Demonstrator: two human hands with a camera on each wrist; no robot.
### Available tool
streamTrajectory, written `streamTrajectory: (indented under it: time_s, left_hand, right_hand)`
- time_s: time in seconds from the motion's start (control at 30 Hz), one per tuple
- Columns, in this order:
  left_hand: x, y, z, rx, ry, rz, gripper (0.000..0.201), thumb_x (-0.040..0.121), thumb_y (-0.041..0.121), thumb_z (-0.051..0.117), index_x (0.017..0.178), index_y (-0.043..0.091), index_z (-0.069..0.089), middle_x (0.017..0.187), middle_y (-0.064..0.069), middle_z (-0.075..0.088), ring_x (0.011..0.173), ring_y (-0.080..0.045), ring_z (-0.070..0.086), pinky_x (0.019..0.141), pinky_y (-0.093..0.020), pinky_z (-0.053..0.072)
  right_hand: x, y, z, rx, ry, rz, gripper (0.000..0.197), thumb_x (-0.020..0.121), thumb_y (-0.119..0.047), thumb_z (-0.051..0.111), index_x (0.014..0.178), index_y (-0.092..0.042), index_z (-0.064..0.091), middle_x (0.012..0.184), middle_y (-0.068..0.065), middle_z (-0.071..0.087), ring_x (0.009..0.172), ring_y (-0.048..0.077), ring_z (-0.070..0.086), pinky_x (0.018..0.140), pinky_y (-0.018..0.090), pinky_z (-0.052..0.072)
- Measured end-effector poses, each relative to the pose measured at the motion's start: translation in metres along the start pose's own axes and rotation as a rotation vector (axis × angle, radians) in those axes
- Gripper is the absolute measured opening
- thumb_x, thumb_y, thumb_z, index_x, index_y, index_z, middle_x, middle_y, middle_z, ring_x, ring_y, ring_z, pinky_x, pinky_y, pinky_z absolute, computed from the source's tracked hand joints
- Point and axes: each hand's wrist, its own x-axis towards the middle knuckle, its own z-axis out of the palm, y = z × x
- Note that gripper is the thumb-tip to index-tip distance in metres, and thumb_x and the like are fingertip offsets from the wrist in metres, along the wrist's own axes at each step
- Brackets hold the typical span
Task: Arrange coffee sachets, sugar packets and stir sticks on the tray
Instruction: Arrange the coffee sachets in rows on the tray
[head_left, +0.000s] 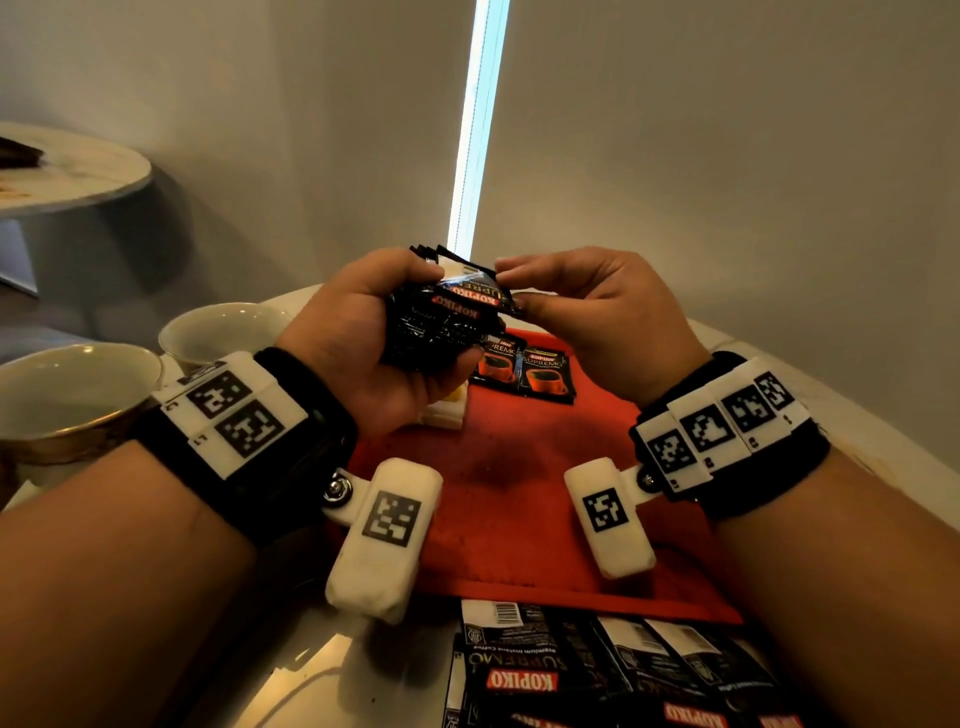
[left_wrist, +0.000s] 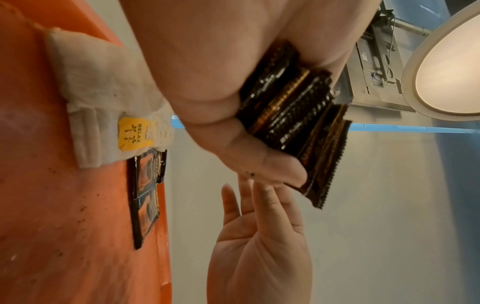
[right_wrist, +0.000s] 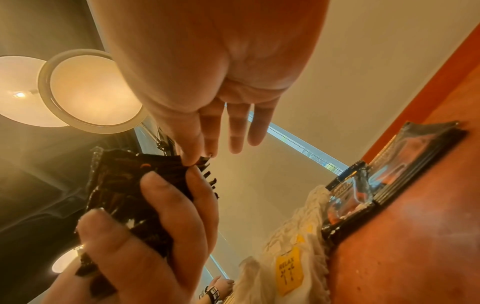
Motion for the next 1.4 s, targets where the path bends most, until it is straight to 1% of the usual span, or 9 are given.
streamTrajectory:
  time_s: [0.1, 0.27, 0.43, 0.6, 0.7, 0.8, 0.97, 1.27, 1.4]
  left_hand:
    - [0.0, 0.0, 0.0, -0.009, -0.015, -0.012, 0.048, 0.074, 0.026, 0.06, 0.115, 0.003, 0.062, 0.094, -0.014, 0.063, 0.073, -0.022, 0.063, 0.048, -0.023, 0.055]
    - [0.0, 0.001, -0.001, -0.023, -0.03, -0.013, 0.049, 0.078, 0.027, 0.058, 0.122, 0.007, 0.06, 0.1, -0.013, 0.063, 0.078, -0.021, 0.063, 0.048, -0.024, 0.055]
    - [0.001, 0.002, -0.002, -0.031, 0.042, 0.011, 0.034, 0.092, 0.025, 0.053, 0.12, 0.007, 0.056, 0.104, -0.014, 0.06, 0.081, -0.022, 0.063, 0.048, -0.025, 0.055]
    - [0.002, 0.005, -0.004, -0.064, 0.085, 0.059, 0.04, 0.092, 0.026, 0.053, 0.127, 0.005, 0.056, 0.103, -0.015, 0.063, 0.077, -0.023, 0.066, 0.049, -0.025, 0.055]
    - [0.002, 0.006, -0.005, -0.066, 0.089, 0.063, 0.05, 0.092, 0.026, 0.052, 0.137, 0.004, 0.054, 0.108, -0.016, 0.064, 0.081, -0.023, 0.066, 0.049, -0.025, 0.055]
    - [0.003, 0.006, -0.005, -0.063, 0.095, 0.068, 0.051, 0.092, 0.026, 0.053, 0.139, 0.004, 0.054, 0.105, -0.016, 0.063, 0.078, -0.023, 0.067, 0.05, -0.025, 0.055]
    - [0.003, 0.005, -0.003, -0.043, 0.089, 0.055, 0.05, 0.093, 0.027, 0.052, 0.137, 0.004, 0.055, 0.104, -0.016, 0.063, 0.073, -0.022, 0.067, 0.049, -0.025, 0.054]
    - [0.002, 0.006, -0.004, -0.049, 0.085, 0.055, 0.051, 0.093, 0.028, 0.052, 0.137, 0.003, 0.055, 0.101, -0.016, 0.065, 0.068, -0.022, 0.068, 0.049, -0.024, 0.054]
    - [0.001, 0.006, -0.004, -0.043, 0.076, 0.057, 0.047, 0.093, 0.027, 0.052, 0.134, 0.004, 0.056, 0.098, -0.017, 0.066, 0.071, -0.023, 0.068, 0.049, -0.024, 0.055]
  right_hand:
    - [0.0, -0.001, 0.001, -0.045, 0.033, -0.021, 0.022, 0.085, -0.004, 0.073, 0.087, -0.025, 0.076, 0.107, -0.001, 0.075, 0.103, 0.016, 0.071, 0.094, 0.044, 0.057]
    - [0.001, 0.0, 0.001, -0.1, 0.091, -0.027, 0.013, 0.085, -0.016, 0.074, 0.087, -0.029, 0.076, 0.097, -0.003, 0.076, 0.097, 0.011, 0.071, 0.093, 0.043, 0.056]
    - [0.002, 0.005, -0.001, -0.084, 0.261, 0.023, 0.012, 0.091, -0.015, 0.07, 0.085, -0.025, 0.069, 0.085, 0.001, 0.073, 0.073, 0.012, 0.065, 0.069, 0.032, 0.057]
    - [0.005, 0.026, -0.005, 0.026, 0.357, 0.311, 0.011, 0.091, -0.007, 0.066, 0.09, -0.018, 0.063, 0.087, 0.006, 0.073, 0.075, 0.021, 0.07, 0.056, 0.03, 0.053]
    - [0.004, 0.032, -0.002, 0.151, 0.335, 0.496, 0.019, 0.091, 0.006, 0.06, 0.094, -0.013, 0.057, 0.08, 0.007, 0.072, 0.057, 0.015, 0.067, 0.042, 0.023, 0.048]
    - [0.003, 0.038, -0.002, 0.102, 0.225, 0.613, 0.021, 0.089, 0.009, 0.061, 0.096, -0.01, 0.058, 0.095, 0.022, 0.071, 0.063, 0.024, 0.068, 0.044, 0.027, 0.049]
    - [0.003, 0.038, 0.001, 0.081, 0.14, 0.692, 0.02, 0.088, 0.014, 0.061, 0.091, -0.006, 0.06, 0.08, 0.017, 0.064, 0.057, 0.019, 0.063, 0.045, 0.027, 0.053]
    - [0.004, 0.035, 0.006, 0.009, 0.087, 0.725, 0.019, 0.088, 0.012, 0.063, 0.104, 0.003, 0.065, 0.092, 0.024, 0.067, 0.062, 0.022, 0.064, 0.054, 0.031, 0.056]
    - [0.005, 0.036, 0.007, -0.04, 0.071, 0.711, 0.014, 0.087, 0.006, 0.067, 0.097, -0.002, 0.069, 0.093, 0.022, 0.07, 0.066, 0.023, 0.064, 0.049, 0.031, 0.05]
